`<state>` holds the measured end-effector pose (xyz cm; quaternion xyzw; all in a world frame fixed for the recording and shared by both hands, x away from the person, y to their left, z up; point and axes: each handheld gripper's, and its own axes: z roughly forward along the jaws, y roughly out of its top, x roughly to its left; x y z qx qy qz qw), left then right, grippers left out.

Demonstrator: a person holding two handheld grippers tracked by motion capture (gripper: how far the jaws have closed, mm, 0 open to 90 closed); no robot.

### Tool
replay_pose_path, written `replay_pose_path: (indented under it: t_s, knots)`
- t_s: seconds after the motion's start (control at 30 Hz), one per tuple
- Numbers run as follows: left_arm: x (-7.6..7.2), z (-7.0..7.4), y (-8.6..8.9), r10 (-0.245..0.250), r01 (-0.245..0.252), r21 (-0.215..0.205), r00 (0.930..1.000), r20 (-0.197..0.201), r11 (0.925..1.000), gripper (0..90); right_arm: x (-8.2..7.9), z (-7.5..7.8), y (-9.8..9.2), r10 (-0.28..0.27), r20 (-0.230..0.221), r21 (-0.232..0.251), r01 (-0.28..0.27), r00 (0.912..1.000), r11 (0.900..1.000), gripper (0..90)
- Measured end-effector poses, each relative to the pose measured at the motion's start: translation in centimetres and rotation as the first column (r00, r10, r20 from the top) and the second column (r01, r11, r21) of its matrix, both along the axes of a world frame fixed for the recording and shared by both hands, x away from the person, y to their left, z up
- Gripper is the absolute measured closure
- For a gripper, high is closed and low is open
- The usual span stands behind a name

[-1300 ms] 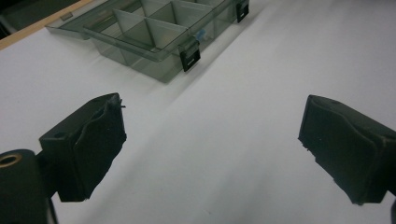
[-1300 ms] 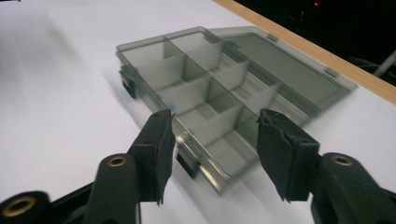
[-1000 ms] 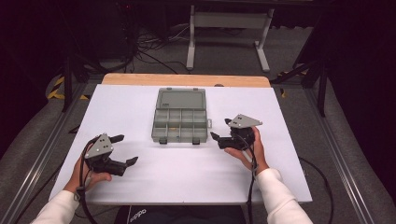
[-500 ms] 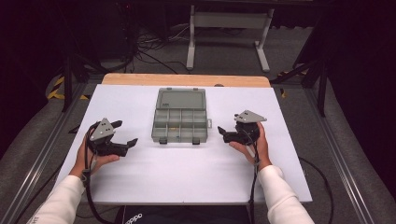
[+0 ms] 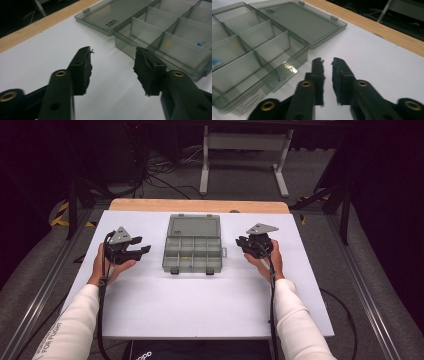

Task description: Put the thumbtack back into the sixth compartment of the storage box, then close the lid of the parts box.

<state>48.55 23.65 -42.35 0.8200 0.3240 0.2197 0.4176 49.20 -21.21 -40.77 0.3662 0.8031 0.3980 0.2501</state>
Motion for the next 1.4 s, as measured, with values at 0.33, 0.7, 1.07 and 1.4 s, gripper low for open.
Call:
replay_pose_path:
  t_s: [0.33,0.7,1.07,1.4]
  knots:
    - [4.8,-0.4,-2.6,0.006,0.001,0.080,0.9962,-0.086,0.9968,89.5,4.8,-0.2,2.4,-0.016,-0.089,-0.105,0.007,0.9959,0.994,90.0]
    - [8.2,-3.1,-5.1,0.042,-0.015,0.150,0.9825,-0.182,0.9886,87.5,8.4,-2.5,3.8,-0.016,-0.183,-0.179,-0.017,0.9830,0.984,90.0]
    - [9.3,-3.0,-6.3,0.016,0.019,0.199,0.9841,-0.177,0.9798,89.4,9.3,-3.2,5.1,0.057,-0.205,-0.254,-0.109,0.9772,0.961,90.0]
    - [10.0,-3.0,-6.8,0.024,0.011,0.213,0.9867,-0.161,0.9770,89.2,9.8,-3.1,6.0,0.087,-0.207,-0.298,-0.147,0.9744,0.943,90.0]
